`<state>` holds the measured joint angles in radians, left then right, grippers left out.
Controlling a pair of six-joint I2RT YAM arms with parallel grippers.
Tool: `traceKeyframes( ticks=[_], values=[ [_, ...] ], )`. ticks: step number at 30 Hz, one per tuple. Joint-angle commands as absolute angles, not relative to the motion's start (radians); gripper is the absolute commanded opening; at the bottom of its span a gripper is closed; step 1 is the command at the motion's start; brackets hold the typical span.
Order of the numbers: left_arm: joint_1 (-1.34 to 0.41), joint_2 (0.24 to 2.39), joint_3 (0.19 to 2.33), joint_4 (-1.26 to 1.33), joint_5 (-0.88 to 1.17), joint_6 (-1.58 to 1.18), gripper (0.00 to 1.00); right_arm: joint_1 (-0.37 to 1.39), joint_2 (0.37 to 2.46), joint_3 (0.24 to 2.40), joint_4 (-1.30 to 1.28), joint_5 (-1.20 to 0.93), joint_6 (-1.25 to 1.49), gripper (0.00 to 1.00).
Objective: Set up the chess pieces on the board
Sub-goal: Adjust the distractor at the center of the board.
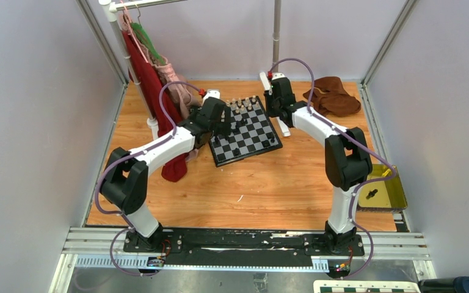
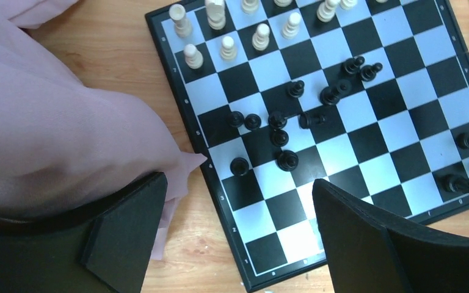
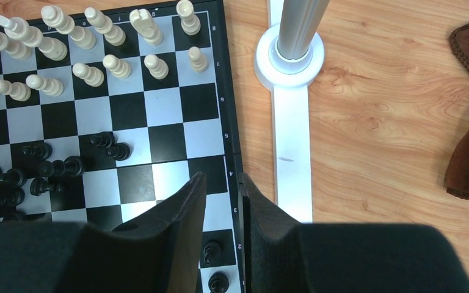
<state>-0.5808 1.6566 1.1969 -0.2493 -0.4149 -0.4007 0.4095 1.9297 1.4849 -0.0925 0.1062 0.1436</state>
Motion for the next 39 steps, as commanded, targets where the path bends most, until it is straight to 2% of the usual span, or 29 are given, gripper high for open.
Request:
traceKeyframes(
  ticks=[1,14,23,39],
  values=[
    [-0.553,1.622,1.164,-0.243,-0.467,-0.431,0.96,0.400,1.951,1.526,-0.082,0.114,0.149,0.30],
    [-0.523,1.425,1.005,-0.290,-0.515,-0.506,0.96,0.402,1.952,1.529,-0.100,0.089,0.131,0.30],
    [-0.594,1.362,1.034,-0.235,-0.436,-0.442,0.94,0.402,1.932,1.510,-0.100,0.084,0.123,0.30],
    [-0.645,1.520,1.130,-0.292,-0.393,-0.444,0.93,0.400,1.900,1.479,-0.093,0.097,0.120,0.30]
  ],
)
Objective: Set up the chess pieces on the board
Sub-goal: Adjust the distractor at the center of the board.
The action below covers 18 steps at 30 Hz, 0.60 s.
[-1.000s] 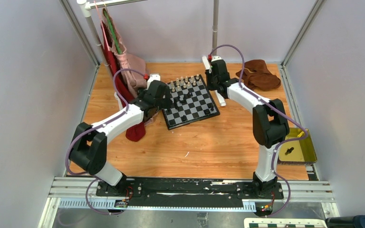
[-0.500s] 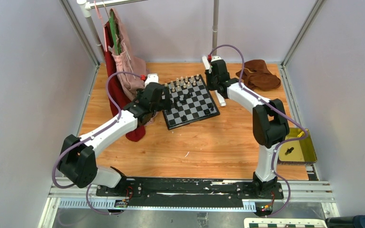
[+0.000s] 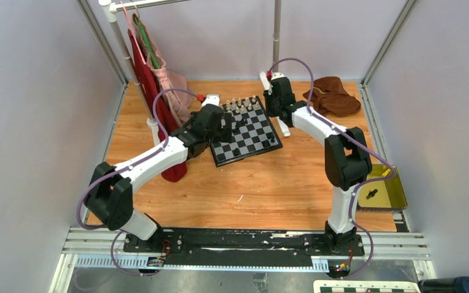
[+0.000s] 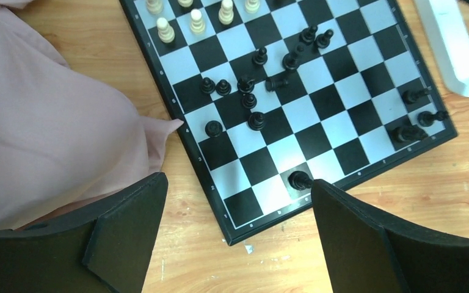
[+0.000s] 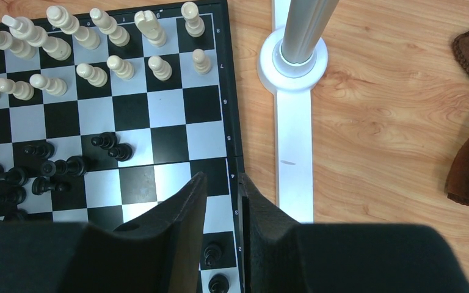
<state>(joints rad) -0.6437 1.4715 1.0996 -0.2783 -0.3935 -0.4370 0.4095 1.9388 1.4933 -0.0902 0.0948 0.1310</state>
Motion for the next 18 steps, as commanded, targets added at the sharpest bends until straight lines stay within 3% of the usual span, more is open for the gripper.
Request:
traceKeyframes(
  ticks=[1,8,18],
  values=[
    [-0.642,1.532,1.135,-0.287,-0.393,-0.447,0.94,0.400,1.899,1.478,-0.091,0.097,0.122,0.30],
    [-0.604,1.617,1.171,-0.281,-0.377,-0.464,0.92,0.396,1.902,1.483,-0.090,0.094,0.120,0.30],
    [-0.557,1.689,1.183,-0.248,-0.333,-0.484,0.83,0.384,1.920,1.501,-0.089,0.089,0.114,0.29]
  ],
)
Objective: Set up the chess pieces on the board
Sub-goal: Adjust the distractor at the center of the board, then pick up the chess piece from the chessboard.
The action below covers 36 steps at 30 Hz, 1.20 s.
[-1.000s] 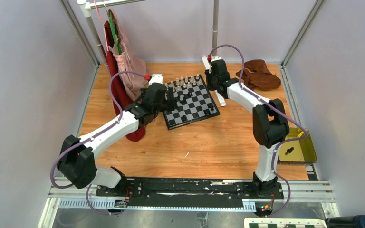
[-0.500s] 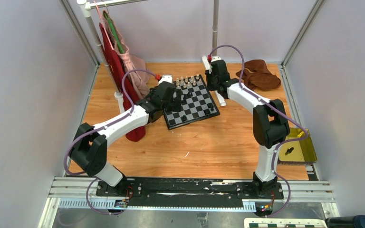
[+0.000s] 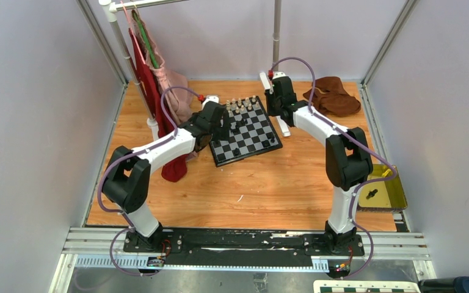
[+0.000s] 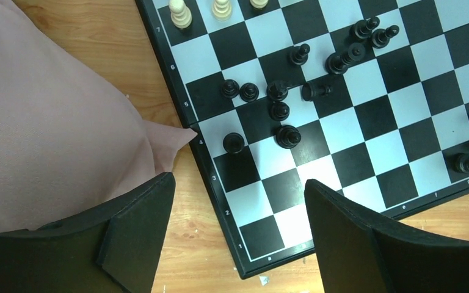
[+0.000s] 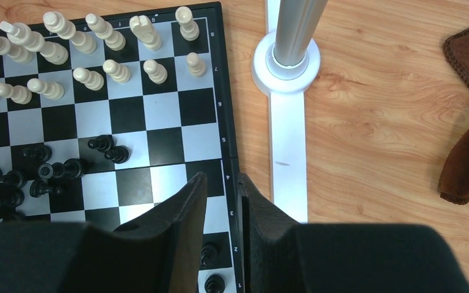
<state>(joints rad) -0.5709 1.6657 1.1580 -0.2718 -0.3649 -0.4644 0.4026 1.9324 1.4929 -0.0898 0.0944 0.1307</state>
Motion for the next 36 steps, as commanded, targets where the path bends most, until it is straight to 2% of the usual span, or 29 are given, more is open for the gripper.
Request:
traceKeyframes(
  ticks=[1,6,29,36],
  values=[
    [-0.555,1.693,1.185,-0.246,-0.327,-0.488,0.82,0.384,1.923,1.503,-0.090,0.089,0.113,0.29],
    [-0.539,1.717,1.193,-0.232,-0.300,-0.505,0.76,0.380,1.931,1.508,-0.091,0.087,0.106,0.29],
    [-0.534,1.785,1.225,-0.236,-0.288,-0.522,0.70,0.363,1.957,1.534,-0.092,0.070,0.115,0.29],
    [-0.525,1.795,1.235,-0.245,-0.304,-0.530,0.64,0.362,1.956,1.528,-0.089,0.071,0.118,0.29]
  ],
)
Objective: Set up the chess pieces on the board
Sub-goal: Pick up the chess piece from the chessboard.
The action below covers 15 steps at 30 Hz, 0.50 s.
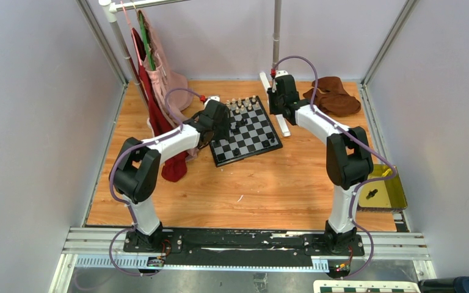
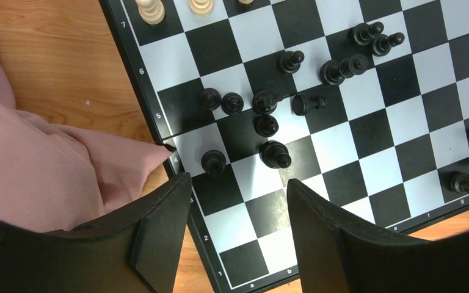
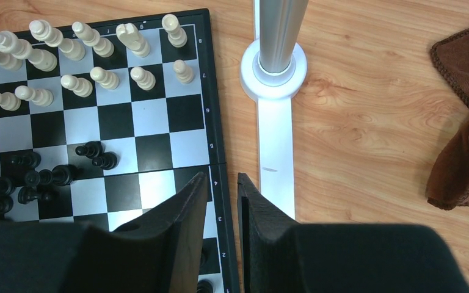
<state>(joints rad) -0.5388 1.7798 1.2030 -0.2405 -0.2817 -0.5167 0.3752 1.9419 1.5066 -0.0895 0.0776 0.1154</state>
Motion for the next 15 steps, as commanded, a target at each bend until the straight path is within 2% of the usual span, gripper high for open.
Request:
traceKeyframes(
  ticks=[1,15],
  values=[
    [-0.521,1.795,1.234,-0.245,-0.304,-0.533,0.63,0.362,1.956,1.527,-0.089,0.072,0.118,0.29],
    [-0.494,1.821,1.233,-0.241,-0.292,-0.546,0.60,0.358,1.966,1.530,-0.086,0.072,0.118,0.29]
  ],
)
